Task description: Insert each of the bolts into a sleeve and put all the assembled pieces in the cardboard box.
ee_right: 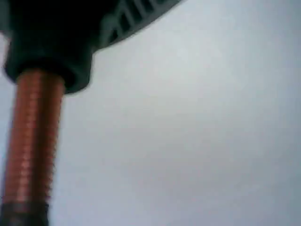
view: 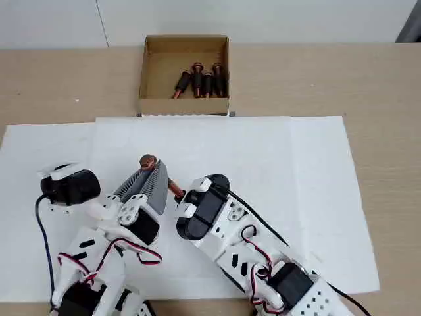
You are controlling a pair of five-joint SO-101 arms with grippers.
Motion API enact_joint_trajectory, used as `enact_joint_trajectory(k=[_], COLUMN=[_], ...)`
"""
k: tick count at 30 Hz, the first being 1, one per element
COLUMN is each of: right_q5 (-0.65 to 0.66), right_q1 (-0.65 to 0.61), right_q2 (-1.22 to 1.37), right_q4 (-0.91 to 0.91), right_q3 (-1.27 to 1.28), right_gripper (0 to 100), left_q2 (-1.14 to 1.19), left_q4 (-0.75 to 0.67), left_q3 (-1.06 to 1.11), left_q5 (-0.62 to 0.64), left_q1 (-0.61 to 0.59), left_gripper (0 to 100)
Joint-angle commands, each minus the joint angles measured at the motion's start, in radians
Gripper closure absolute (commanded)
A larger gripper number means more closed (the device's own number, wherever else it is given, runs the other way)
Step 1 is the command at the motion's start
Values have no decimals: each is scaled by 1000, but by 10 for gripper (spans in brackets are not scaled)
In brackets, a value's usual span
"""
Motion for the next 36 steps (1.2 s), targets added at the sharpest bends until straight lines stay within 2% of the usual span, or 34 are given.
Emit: enact_joint_trajectory(k=[1,6,13,17,24,32,36], right_q5=[14,15,15,15,15,14,14], right_q1=[-10,7,7,7,7,7,7], right_q2=[-10,-10,-10,-10,-10,-10,-10], right_q4=[-44,-90,-90,-90,-85,-82,-82], right_q3=[-21,-26,-28,-28,-26,-21,-20], right_gripper=[995,995,995,995,995,995,995], left_q2=[-3,-3,0,0,2,2,3], left_q4=[-21,66,130,124,129,129,132], left_q3=[-4,-2,-1,-1,-1,-21,-54], left_q5=[6,5,0,-71,-97,-150,-160], left_q1=[11,95,101,95,92,-12,-20], left_gripper=[995,995,994,990,800,794,794])
